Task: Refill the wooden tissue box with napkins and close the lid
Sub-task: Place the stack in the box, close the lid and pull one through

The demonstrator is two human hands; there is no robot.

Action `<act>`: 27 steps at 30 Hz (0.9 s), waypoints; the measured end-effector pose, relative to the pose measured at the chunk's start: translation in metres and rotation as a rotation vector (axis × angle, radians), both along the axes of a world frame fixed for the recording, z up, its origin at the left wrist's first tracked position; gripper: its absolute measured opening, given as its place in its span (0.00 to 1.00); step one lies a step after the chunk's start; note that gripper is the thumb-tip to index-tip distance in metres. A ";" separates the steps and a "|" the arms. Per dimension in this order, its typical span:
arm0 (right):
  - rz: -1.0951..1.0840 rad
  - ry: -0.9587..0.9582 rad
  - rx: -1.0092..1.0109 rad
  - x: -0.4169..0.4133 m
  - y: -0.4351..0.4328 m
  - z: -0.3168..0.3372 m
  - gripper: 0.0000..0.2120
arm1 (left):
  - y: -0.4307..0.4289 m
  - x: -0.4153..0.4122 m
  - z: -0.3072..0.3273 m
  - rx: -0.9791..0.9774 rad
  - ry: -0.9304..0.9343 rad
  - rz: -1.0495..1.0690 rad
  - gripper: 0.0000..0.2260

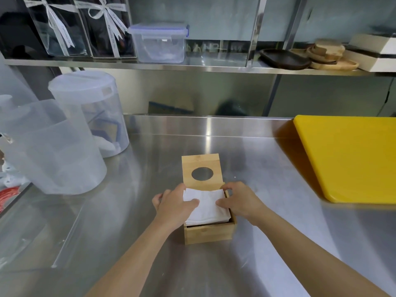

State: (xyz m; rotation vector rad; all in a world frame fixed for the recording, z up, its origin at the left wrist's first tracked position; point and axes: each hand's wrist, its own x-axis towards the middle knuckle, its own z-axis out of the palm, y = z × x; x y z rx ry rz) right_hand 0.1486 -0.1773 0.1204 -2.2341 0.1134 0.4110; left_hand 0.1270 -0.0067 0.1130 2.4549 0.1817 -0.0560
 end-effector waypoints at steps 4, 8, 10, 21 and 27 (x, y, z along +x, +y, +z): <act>0.002 0.008 -0.094 0.003 0.005 0.003 0.21 | 0.001 0.004 -0.001 0.043 0.000 -0.063 0.10; 0.011 0.022 -0.184 0.005 0.009 0.002 0.19 | 0.003 0.008 -0.004 0.079 0.003 -0.115 0.15; 0.016 0.013 -0.222 0.006 0.010 0.001 0.19 | 0.003 0.008 -0.007 0.109 -0.010 -0.133 0.15; -0.020 -0.013 -0.222 -0.001 0.016 -0.013 0.14 | 0.001 0.005 -0.021 0.114 -0.125 -0.191 0.15; -0.069 0.011 -0.138 -0.002 0.014 -0.010 0.10 | 0.010 0.001 -0.026 0.105 -0.247 -0.179 0.14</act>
